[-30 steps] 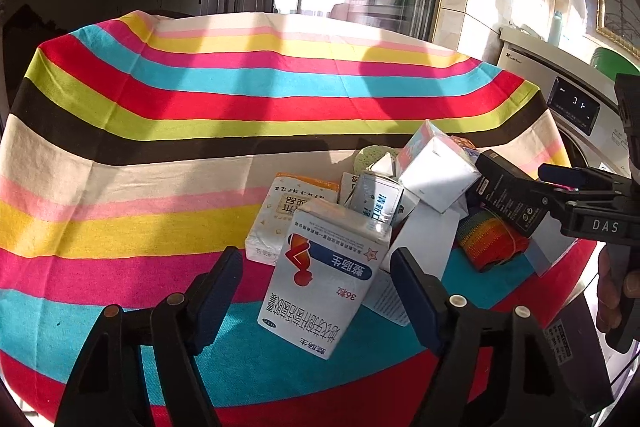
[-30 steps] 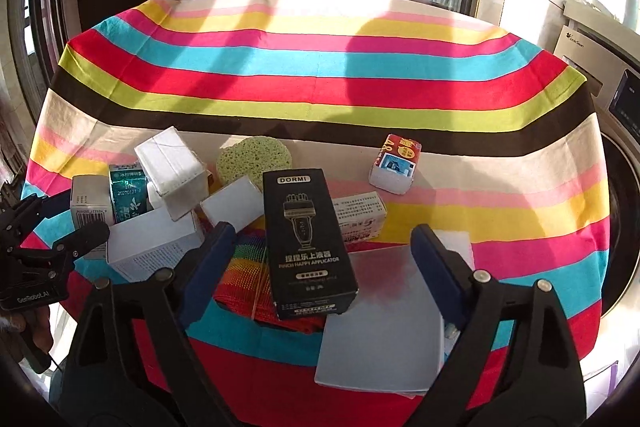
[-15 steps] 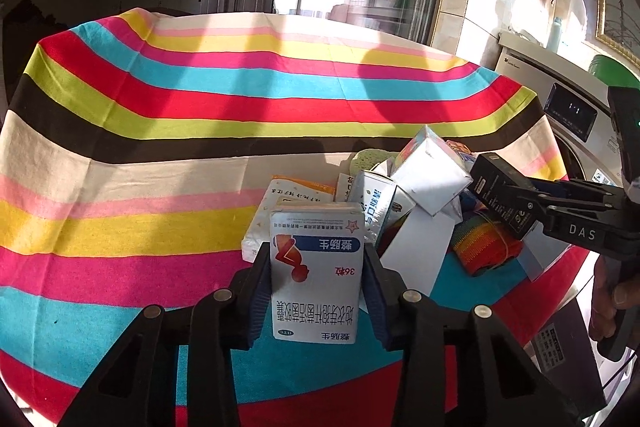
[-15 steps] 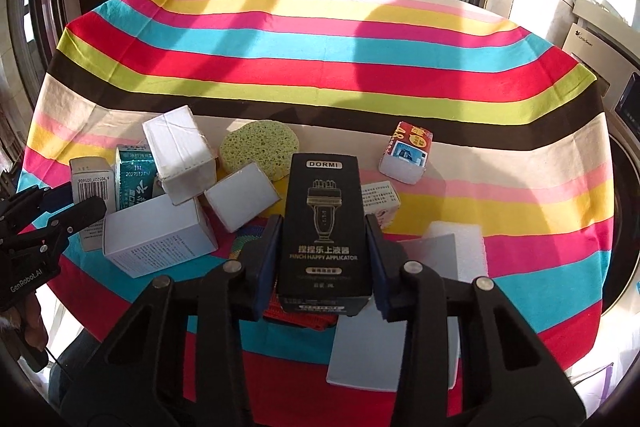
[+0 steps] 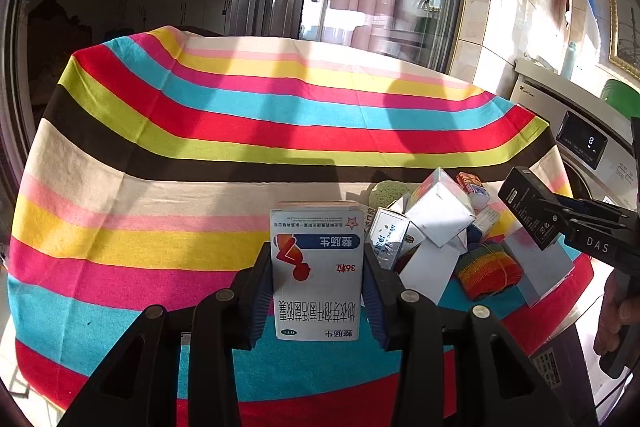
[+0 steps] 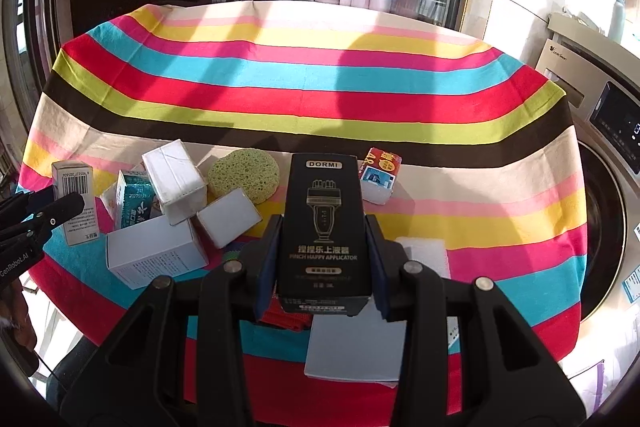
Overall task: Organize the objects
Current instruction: 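Grasp the white medicine box with the left tool while the right tool grasps the black DORMI box, then carry both boxes into the purple-rimmed white box and open both tools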
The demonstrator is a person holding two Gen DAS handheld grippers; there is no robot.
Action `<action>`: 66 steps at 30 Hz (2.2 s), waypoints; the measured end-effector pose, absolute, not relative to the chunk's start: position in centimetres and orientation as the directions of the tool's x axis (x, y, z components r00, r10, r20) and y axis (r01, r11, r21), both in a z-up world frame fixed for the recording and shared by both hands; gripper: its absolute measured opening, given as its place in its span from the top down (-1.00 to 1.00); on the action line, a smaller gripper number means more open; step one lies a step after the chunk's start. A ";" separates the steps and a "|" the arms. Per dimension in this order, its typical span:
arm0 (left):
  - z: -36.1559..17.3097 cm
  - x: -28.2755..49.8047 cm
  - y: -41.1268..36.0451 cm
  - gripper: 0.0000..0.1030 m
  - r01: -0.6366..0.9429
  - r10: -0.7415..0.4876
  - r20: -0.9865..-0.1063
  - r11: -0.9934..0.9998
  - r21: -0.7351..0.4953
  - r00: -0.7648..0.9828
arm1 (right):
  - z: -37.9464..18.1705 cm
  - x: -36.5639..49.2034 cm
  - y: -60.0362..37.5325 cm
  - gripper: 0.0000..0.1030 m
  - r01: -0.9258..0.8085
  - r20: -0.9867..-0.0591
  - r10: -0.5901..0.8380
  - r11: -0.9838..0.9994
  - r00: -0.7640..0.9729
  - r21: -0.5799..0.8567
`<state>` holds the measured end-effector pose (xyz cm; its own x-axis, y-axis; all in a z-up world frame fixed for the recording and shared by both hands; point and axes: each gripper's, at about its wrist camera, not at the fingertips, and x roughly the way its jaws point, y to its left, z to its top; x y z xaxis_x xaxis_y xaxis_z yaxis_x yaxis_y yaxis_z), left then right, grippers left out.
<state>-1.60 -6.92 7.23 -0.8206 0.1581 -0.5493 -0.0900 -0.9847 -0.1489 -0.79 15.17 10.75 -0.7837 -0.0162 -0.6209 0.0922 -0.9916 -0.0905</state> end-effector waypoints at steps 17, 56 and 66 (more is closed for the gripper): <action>13.3 1.0 2.7 0.19 -0.351 0.385 -0.432 -0.923 -0.160 -0.816 | 14.6 4.7 22.2 0.15 -0.079 -0.573 0.098 -0.995 -0.814 -0.058; 3.8 7.0 27.3 0.19 -0.756 0.706 -0.680 -0.553 -0.350 -0.201 | 2.9 17.6 40.4 0.14 -0.580 -0.824 0.407 -0.805 -0.394 -0.121; 2.7 7.3 28.5 -0.04 -0.764 0.706 -0.694 -0.524 -0.377 -0.142 | 2.2 18.2 41.1 -0.18 -0.620 -0.838 0.412 -0.776 -0.357 -0.118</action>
